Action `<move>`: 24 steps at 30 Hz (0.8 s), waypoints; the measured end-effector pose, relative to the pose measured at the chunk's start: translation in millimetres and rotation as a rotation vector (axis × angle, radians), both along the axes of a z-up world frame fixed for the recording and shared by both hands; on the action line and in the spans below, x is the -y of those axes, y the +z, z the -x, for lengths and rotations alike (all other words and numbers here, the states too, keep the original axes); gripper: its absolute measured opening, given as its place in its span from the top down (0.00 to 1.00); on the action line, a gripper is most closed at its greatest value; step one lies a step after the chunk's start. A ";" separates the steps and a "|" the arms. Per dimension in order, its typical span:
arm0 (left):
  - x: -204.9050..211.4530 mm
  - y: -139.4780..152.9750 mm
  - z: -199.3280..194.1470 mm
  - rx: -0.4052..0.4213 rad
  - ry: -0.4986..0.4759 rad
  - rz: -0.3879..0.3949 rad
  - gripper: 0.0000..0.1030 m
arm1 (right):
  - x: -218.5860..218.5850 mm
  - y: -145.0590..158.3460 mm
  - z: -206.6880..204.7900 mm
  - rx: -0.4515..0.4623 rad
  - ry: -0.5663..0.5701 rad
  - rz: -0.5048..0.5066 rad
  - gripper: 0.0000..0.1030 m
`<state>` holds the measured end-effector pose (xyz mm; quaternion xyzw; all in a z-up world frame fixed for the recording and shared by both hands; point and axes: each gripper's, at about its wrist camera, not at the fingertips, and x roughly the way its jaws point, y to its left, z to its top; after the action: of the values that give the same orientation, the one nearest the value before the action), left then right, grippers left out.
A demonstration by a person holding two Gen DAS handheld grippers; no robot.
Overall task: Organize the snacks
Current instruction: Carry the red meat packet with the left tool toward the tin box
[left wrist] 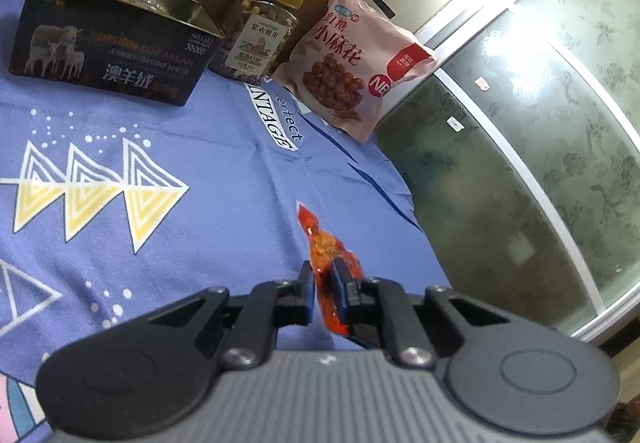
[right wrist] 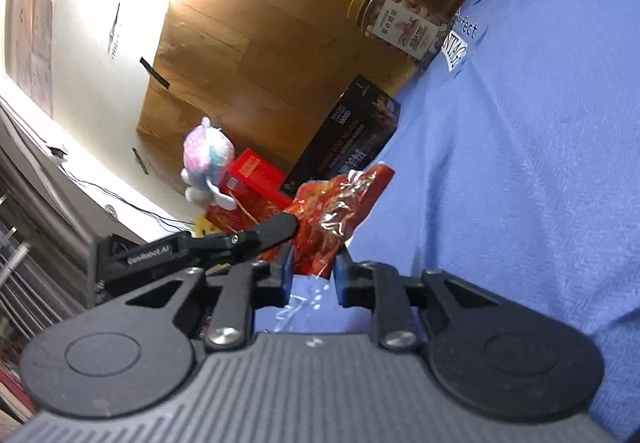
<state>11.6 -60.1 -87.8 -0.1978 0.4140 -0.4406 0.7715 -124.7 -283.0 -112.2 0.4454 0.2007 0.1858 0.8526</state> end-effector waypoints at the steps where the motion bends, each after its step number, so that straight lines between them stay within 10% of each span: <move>1: -0.1 0.1 2.3 0.012 0.004 -0.012 0.90 | -2.8 0.5 -1.2 0.000 -0.001 0.020 0.77; 24: 36.3 12.4 -4.1 0.117 -0.089 -0.203 0.89 | -7.2 12.7 -9.0 -0.063 -0.065 0.253 0.77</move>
<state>15.8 -96.4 -75.4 -0.0741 0.4191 -0.4410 0.7902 -115.7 -275.9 -99.5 0.3464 0.2348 0.1171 0.9007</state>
